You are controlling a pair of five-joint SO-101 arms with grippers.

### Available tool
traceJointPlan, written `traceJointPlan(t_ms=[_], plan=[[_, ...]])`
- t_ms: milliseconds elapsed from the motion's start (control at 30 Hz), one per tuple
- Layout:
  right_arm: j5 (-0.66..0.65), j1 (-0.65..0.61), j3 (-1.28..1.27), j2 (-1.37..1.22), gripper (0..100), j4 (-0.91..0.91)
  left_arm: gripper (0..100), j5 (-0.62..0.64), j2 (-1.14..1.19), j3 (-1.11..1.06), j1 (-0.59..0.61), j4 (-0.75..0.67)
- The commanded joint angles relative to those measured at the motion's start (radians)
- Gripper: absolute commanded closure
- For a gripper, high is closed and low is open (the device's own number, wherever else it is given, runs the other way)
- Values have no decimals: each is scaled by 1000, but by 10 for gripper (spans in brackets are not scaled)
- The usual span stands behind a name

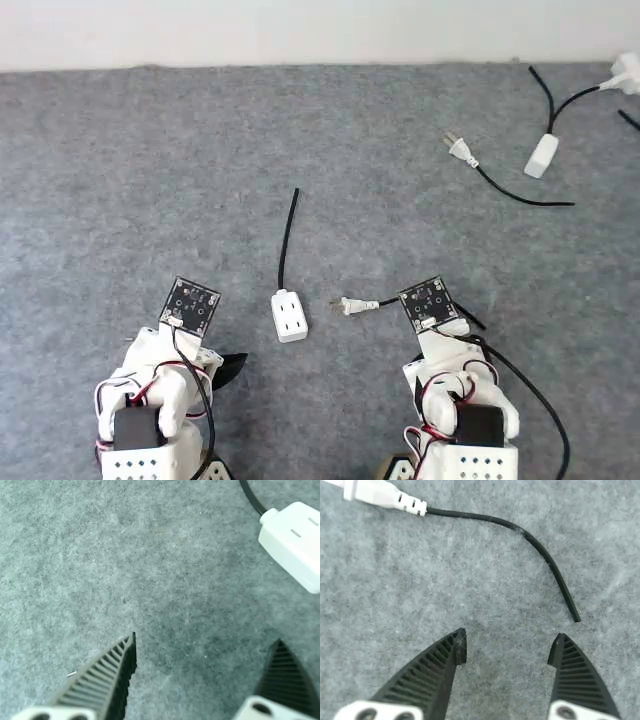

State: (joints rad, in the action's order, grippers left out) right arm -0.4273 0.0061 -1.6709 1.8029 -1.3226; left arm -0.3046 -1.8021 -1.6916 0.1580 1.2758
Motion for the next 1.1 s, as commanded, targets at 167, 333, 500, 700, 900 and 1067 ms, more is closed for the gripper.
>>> traceJointPlan(t_ms=[167,333,500,700,900,1067], plan=[[8,-8,-12,10,719,8,603,-11,-21,8,-135,-40],[9,-10,-12,12,719,19,603,-252,-21,8,-135,-147],[3,76,-8,12,720,171,603,-535,-21,12,-144,-247],[3,223,75,12,720,263,603,-516,-21,33,-138,-361],[3,225,161,4,719,251,603,-265,-21,249,-135,-241],[3,166,160,8,719,194,603,-304,-21,447,-147,-267]])
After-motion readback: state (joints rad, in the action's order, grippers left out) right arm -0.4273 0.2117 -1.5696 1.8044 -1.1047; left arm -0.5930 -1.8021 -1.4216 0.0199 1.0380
